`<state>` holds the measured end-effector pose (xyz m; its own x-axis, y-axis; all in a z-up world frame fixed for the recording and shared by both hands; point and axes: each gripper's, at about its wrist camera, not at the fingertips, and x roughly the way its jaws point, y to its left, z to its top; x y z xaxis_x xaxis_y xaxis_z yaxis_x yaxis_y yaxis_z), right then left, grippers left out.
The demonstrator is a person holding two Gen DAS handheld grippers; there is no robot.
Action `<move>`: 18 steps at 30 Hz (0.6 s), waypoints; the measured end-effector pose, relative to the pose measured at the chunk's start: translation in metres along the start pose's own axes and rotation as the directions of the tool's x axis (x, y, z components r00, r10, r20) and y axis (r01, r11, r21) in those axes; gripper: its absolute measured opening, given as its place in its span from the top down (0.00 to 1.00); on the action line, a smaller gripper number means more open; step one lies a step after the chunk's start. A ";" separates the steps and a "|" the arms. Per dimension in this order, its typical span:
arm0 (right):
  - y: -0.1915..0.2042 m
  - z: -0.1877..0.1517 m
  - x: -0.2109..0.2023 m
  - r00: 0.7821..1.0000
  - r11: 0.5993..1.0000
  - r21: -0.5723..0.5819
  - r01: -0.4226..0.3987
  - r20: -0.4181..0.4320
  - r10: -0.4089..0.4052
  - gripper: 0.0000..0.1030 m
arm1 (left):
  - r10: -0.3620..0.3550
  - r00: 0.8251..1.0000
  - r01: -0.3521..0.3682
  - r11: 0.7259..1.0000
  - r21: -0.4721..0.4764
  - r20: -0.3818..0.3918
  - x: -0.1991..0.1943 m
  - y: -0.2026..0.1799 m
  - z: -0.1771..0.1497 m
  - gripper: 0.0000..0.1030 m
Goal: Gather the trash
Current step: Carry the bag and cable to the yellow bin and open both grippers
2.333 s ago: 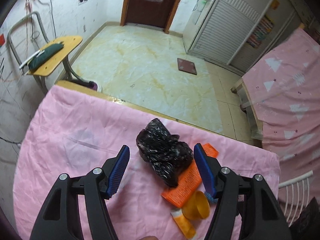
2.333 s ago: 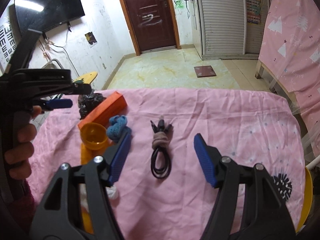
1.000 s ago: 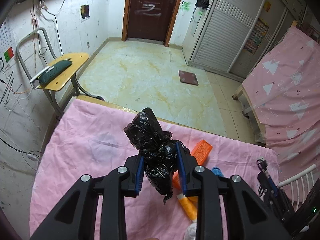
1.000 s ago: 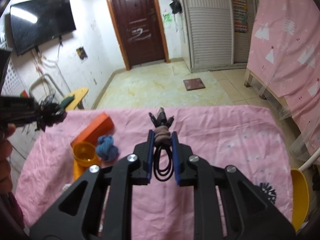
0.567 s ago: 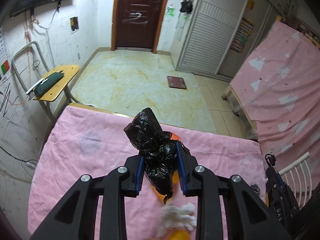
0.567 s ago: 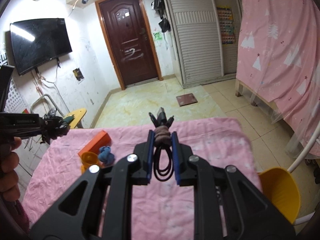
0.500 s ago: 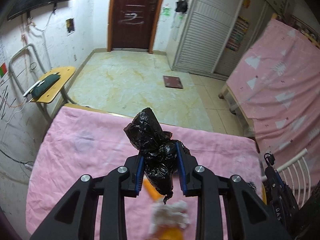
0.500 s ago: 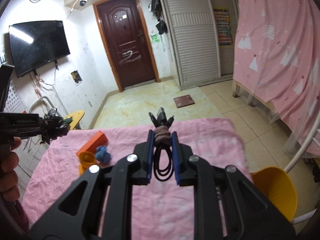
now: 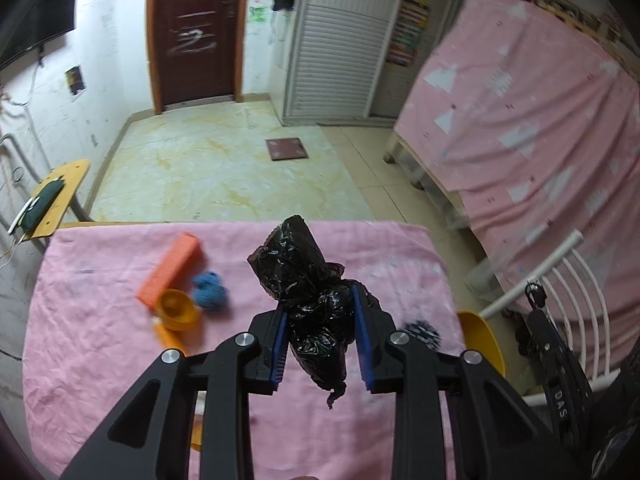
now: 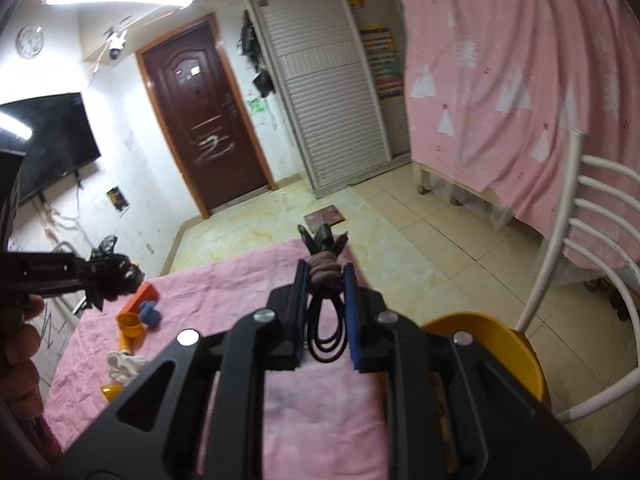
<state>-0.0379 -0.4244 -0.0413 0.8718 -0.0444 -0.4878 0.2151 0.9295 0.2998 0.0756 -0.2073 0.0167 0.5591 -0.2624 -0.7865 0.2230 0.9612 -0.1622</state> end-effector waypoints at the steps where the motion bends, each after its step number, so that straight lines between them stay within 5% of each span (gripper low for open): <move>1: -0.010 -0.001 0.000 1.000 1.000 0.014 0.006 -0.006 -0.006 0.84 | -0.009 1.000 0.009 1.000 0.008 -0.008 0.002 -0.005 -0.001 0.79; 18: -0.097 -0.026 0.019 0.994 0.988 0.150 0.024 -0.108 -0.007 0.84 | -0.101 0.987 0.124 0.973 0.197 -0.123 0.041 -0.146 -0.040 0.79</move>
<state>-0.0534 -0.5057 -0.1006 0.8177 -0.0114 -0.5756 0.2991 0.8627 0.4077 0.0338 -0.3554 -0.0152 0.4309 -0.3456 -0.8336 0.4433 0.8857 -0.1380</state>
